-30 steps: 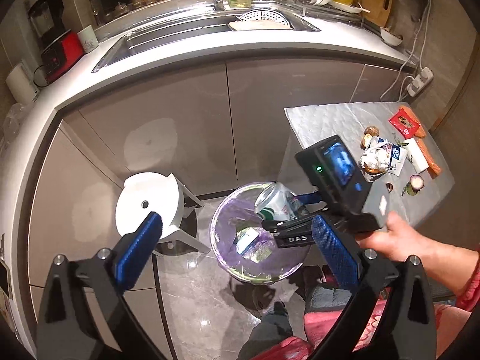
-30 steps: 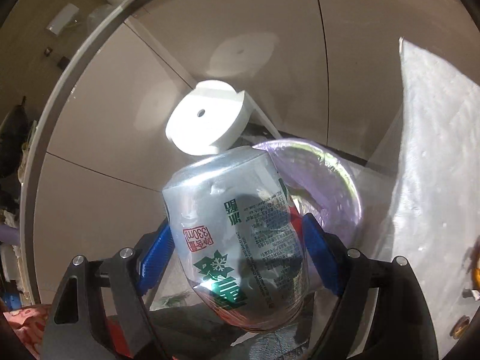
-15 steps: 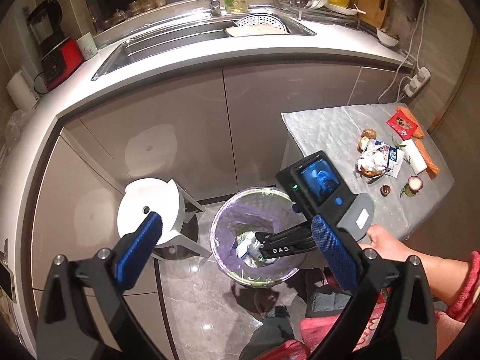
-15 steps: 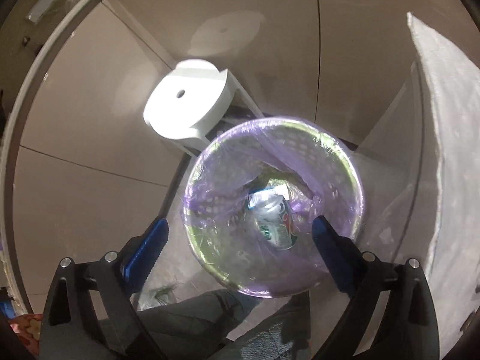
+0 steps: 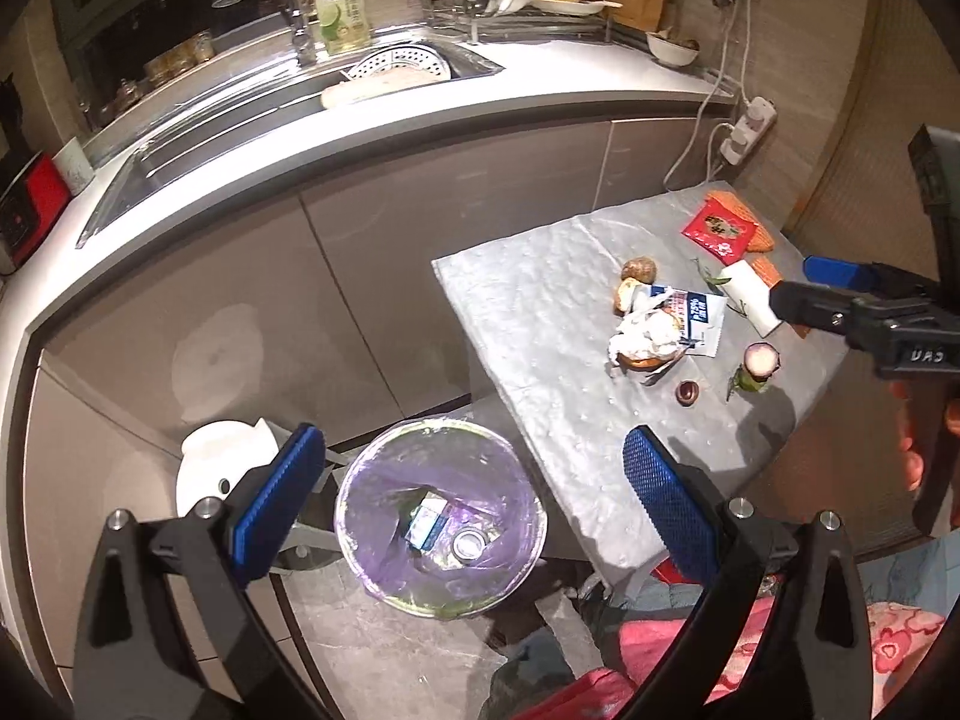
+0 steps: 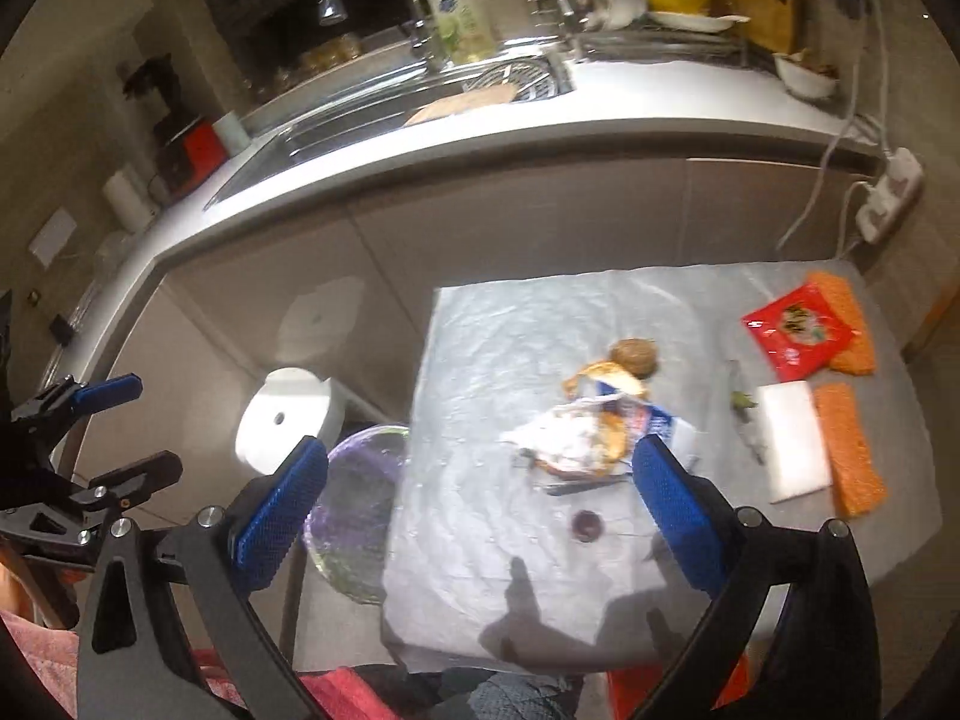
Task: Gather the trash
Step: 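Open the left tool over the bin while the right tool drops the can in, then grasp the crumpled white tissue with the left tool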
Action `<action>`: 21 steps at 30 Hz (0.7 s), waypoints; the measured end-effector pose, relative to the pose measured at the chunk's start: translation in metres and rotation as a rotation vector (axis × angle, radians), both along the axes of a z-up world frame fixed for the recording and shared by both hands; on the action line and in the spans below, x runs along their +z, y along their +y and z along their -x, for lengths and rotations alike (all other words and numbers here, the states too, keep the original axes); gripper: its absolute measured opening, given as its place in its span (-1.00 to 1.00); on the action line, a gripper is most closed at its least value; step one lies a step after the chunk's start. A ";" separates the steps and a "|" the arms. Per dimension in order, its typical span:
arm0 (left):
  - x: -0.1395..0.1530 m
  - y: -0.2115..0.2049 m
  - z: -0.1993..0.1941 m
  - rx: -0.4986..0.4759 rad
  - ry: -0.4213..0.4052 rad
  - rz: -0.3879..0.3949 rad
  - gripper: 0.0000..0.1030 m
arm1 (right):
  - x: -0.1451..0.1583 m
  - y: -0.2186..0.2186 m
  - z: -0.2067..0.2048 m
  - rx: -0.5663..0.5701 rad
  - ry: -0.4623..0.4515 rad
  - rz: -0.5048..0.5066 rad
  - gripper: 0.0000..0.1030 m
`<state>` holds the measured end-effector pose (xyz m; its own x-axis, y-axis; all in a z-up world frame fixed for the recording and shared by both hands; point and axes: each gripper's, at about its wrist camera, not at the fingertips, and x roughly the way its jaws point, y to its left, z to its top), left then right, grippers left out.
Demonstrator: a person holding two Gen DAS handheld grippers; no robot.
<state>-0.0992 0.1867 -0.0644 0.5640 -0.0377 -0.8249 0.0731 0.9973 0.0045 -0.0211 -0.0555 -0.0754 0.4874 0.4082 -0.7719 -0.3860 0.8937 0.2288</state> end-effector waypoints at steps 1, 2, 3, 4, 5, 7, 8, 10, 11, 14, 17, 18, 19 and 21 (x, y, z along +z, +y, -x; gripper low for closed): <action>-0.003 -0.010 -0.005 -0.020 0.000 0.003 0.85 | 0.000 -0.011 -0.001 -0.020 -0.005 0.007 0.96; -0.006 -0.019 -0.011 -0.040 -0.001 0.006 0.85 | 0.001 -0.023 -0.001 -0.041 -0.007 0.015 0.96; -0.009 -0.028 -0.017 -0.065 -0.004 0.016 0.85 | 0.000 -0.033 -0.003 -0.060 -0.007 0.020 0.96; -0.014 -0.038 -0.023 -0.088 -0.005 0.020 0.85 | -0.002 -0.043 -0.002 -0.074 -0.005 0.022 0.96; -0.019 -0.047 -0.030 -0.106 -0.005 0.025 0.85 | -0.002 -0.052 -0.003 -0.088 -0.004 0.024 0.96; -0.032 -0.064 -0.047 -0.142 0.009 0.040 0.85 | -0.004 -0.069 -0.001 -0.114 -0.001 0.034 0.96; -0.040 -0.072 -0.056 -0.158 0.021 0.049 0.85 | -0.005 -0.074 -0.001 -0.123 -0.002 0.039 0.96; -0.054 -0.086 -0.072 -0.194 0.042 0.073 0.85 | -0.005 -0.087 -0.002 -0.138 -0.003 0.056 0.96; -0.061 -0.093 -0.081 -0.204 0.054 0.078 0.85 | -0.005 -0.093 -0.002 -0.144 -0.003 0.064 0.96; -0.086 -0.113 -0.109 -0.235 0.106 0.091 0.85 | -0.003 -0.108 -0.002 -0.159 -0.006 0.092 0.96; -0.109 -0.133 -0.134 -0.255 0.156 0.079 0.84 | -0.002 -0.125 -0.004 -0.177 -0.009 0.110 0.96; -0.116 -0.139 -0.141 -0.255 0.173 0.071 0.79 | -0.003 -0.130 -0.005 -0.185 -0.007 0.111 0.96; -0.122 -0.144 -0.147 -0.257 0.189 0.069 0.76 | -0.004 -0.136 -0.006 -0.192 -0.005 0.110 0.96; -0.134 -0.150 -0.156 -0.259 0.226 0.066 0.44 | -0.007 -0.145 -0.010 -0.201 0.005 0.103 0.96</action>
